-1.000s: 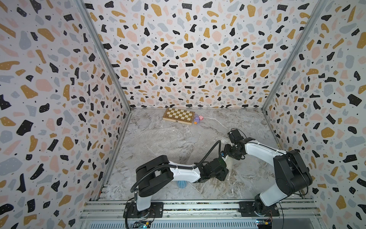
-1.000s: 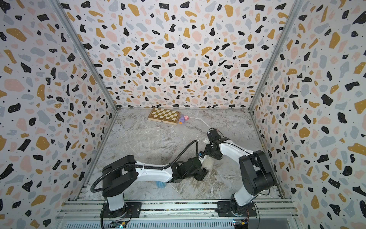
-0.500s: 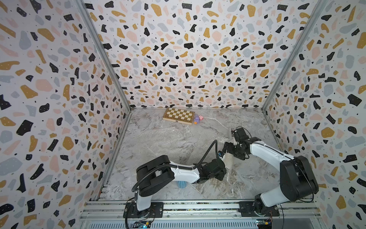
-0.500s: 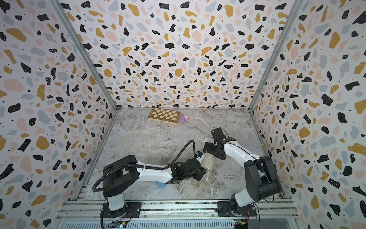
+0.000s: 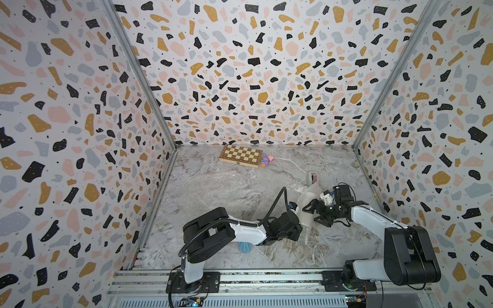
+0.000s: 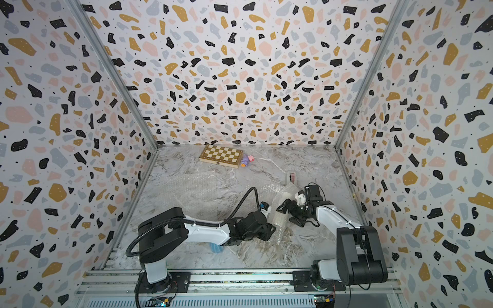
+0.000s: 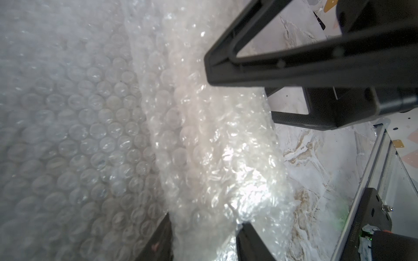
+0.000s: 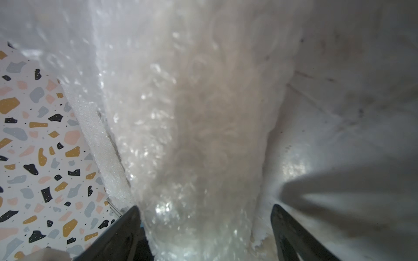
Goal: Wrap vases in bubble wrap
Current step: Wrap the vase in bubble wrap.
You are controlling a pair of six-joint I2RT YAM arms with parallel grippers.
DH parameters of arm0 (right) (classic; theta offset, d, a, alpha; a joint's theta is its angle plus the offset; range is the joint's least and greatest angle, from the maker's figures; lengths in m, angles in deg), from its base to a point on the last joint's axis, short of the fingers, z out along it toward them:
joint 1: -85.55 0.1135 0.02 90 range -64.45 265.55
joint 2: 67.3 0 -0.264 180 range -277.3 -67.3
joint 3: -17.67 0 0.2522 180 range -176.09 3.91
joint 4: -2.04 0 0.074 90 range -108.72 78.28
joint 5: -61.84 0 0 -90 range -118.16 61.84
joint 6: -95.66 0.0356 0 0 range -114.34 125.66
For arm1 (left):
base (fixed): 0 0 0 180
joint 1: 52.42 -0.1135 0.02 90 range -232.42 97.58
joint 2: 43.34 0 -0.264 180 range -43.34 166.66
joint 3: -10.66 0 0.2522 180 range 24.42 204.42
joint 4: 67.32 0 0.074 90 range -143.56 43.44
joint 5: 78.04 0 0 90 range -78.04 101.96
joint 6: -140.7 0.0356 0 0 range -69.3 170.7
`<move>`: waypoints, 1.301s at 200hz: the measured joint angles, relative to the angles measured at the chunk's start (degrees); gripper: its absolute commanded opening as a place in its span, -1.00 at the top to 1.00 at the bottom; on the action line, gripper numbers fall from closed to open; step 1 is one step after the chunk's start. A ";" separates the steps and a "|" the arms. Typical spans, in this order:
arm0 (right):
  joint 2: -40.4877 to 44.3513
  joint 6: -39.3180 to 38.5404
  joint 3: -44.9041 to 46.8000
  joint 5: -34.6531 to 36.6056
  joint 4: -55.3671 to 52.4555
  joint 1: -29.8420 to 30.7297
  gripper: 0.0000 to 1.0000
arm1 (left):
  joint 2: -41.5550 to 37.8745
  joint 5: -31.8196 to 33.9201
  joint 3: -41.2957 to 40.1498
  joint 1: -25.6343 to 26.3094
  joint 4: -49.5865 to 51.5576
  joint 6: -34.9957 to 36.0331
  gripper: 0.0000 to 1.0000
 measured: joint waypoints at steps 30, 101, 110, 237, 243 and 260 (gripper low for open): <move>-2.58 0.26 0.35 -1.01 4.44 0.15 -0.72 | 0.00 -0.81 0.00 0.00 -0.11 0.00 0.15; -6.10 0.48 -2.54 6.64 4.46 5.14 -0.17 | 0.00 -2.40 0.00 0.00 -0.13 0.04 0.12; -6.10 0.31 -3.28 8.13 3.15 5.57 -0.14 | -0.11 -2.54 -0.02 0.00 -0.11 0.04 0.11; -4.48 -8.74 -9.90 28.79 -15.58 7.67 -0.15 | -7.52 -8.26 6.01 -9.92 5.51 -1.97 0.05; -4.48 -8.76 -9.90 28.89 -15.67 7.69 -0.15 | -6.69 -8.74 7.23 -10.34 5.40 -2.16 0.06; -4.48 -8.76 -9.90 28.83 -15.63 7.69 -0.15 | -4.17 -10.71 10.49 -11.72 4.33 -2.86 0.07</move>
